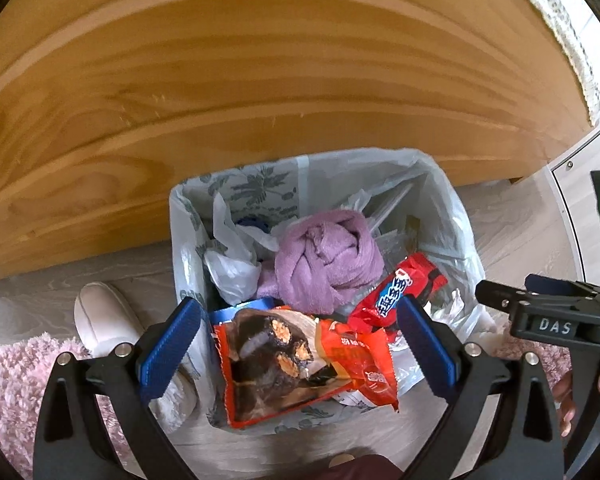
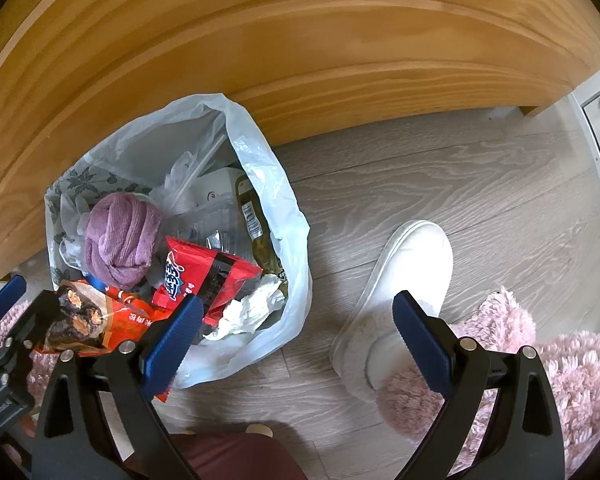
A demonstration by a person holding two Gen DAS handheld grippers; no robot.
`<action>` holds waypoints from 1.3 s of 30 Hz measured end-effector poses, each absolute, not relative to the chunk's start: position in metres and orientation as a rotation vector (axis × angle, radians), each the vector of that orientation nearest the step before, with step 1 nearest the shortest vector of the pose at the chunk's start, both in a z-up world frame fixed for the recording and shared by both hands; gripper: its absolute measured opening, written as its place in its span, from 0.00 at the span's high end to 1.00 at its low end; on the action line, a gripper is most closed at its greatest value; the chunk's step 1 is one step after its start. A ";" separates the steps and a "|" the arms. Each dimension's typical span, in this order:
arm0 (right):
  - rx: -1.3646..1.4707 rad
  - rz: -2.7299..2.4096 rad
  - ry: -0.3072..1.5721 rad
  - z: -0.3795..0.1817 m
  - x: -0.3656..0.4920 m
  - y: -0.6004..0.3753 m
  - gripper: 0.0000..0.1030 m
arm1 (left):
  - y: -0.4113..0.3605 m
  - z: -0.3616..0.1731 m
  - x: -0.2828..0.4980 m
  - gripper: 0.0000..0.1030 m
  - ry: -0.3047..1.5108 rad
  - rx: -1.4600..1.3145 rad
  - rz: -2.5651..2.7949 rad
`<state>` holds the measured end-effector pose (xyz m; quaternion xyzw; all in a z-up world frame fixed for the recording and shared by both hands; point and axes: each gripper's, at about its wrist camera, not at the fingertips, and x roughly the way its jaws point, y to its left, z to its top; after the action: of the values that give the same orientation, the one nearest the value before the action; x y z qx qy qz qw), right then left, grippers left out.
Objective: Collect trash
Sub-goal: 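Raise both tools out of the bin and move them over the bed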
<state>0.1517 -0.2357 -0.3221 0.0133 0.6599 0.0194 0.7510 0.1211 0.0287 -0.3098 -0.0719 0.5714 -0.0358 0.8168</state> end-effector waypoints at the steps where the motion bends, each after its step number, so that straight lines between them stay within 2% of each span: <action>1: 0.030 0.044 1.443 -0.322 0.152 -0.236 0.11 | 0.029 -0.307 0.121 0.08 1.210 -0.153 -0.076; 21: 0.048 0.090 1.349 -0.295 0.147 -0.232 0.11 | 0.029 -0.255 0.108 0.08 1.018 -0.093 -0.098; 39: 0.114 0.149 1.135 -0.241 0.130 -0.236 0.11 | 0.036 -0.194 0.093 0.08 0.849 -0.109 -0.180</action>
<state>0.1301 -0.2359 -0.2411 0.0541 0.5366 0.0704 0.8392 0.0932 0.0362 -0.1940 -0.0529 0.4109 -0.0870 0.9060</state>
